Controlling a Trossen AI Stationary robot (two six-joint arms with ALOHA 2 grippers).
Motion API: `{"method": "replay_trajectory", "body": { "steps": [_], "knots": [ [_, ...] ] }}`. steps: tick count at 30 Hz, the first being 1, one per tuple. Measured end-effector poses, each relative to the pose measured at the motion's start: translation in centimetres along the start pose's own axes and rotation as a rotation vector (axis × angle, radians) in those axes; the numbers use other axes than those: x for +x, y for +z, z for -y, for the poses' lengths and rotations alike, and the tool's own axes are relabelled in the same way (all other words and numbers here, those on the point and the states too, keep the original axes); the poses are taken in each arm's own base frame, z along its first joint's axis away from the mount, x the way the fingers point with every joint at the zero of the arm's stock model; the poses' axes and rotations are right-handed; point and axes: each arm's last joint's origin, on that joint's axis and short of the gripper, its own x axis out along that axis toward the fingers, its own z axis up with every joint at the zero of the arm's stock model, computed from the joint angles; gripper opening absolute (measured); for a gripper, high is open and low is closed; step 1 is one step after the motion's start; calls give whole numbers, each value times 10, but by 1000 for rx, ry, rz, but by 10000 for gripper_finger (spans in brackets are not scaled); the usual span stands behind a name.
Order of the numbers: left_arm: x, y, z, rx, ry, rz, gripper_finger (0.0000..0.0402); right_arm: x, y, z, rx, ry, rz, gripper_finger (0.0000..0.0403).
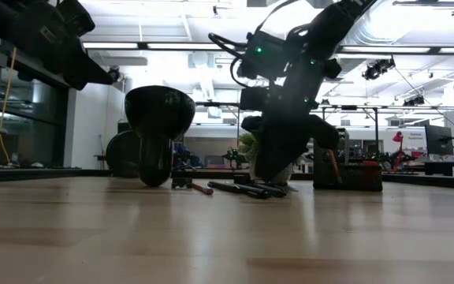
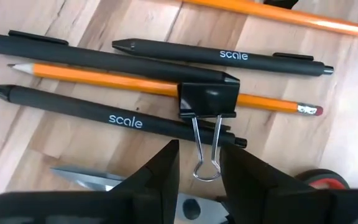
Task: Pick and place office supplies into organizer
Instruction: Put the right black binder clip into the desk organizer
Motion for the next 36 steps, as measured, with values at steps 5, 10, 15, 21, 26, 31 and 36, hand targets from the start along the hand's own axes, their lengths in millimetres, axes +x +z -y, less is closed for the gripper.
{"method": "replay_trajectory", "body": {
  "steps": [5,10,15,21,26,31,36],
  "knots": [
    [0,0,0,0,0,0,1,2,-2,3,4,17,5,104],
    [0,0,0,0,0,0,1,8,-6,4,13,37,-3,86],
    [0,0,0,0,0,0,1,15,-8,4,9,50,-14,64],
    [0,0,0,0,0,0,1,14,-8,5,6,19,-29,10],
    [0,0,0,0,0,0,1,12,-7,0,-8,-20,-74,2],
    [0,0,0,0,0,-1,1,0,-1,-3,2,-24,-96,1],
    [0,0,0,0,0,-1,1,-18,15,-6,-1,-37,-120,1]
  ]
}}
